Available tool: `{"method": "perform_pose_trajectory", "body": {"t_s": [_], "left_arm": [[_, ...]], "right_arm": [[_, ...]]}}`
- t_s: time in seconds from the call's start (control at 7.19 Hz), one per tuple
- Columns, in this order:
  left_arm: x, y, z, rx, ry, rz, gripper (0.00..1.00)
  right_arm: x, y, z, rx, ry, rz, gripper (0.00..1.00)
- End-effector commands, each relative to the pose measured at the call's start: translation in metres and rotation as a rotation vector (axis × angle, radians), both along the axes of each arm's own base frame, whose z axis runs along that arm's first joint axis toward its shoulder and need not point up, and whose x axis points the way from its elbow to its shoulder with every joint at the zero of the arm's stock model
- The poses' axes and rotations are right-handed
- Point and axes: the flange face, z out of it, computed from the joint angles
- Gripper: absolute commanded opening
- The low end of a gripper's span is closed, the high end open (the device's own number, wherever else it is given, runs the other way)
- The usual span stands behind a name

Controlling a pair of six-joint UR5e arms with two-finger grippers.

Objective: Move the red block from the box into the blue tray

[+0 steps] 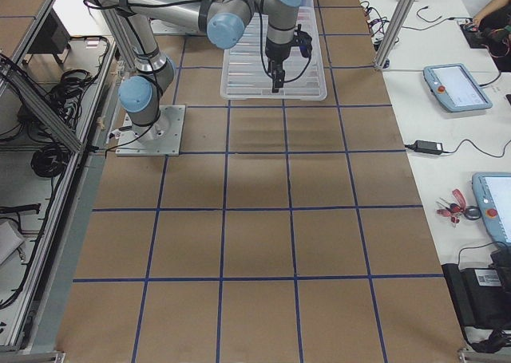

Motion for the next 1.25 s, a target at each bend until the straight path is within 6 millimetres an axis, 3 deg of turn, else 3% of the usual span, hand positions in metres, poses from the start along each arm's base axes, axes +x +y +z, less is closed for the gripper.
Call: {"method": "perform_pose_trajectory", "body": {"t_s": [0.0,0.14,0.42,0.7,1.11], "left_arm": [[0.001,-0.001,-0.032,0.035,0.022,-0.001,0.0],[0.002,-0.001,-0.041,0.049,0.029,0.004,0.0],[0.023,0.008,-0.066,0.083,0.053,0.041,0.0],[0.024,0.008,-0.07,0.09,0.057,0.046,0.0],[0.023,0.008,-0.076,0.092,0.068,0.048,0.0]], "right_arm": [[-0.021,0.01,-0.047,-0.03,0.023,0.009,1.0],[-0.02,0.011,-0.054,-0.019,0.016,0.006,1.0],[-0.019,0.014,-0.06,-0.004,0.008,0.006,1.0],[-0.017,0.011,-0.074,0.021,-0.004,-0.003,1.0],[-0.006,0.007,-0.078,0.021,-0.022,-0.012,1.0]]}}
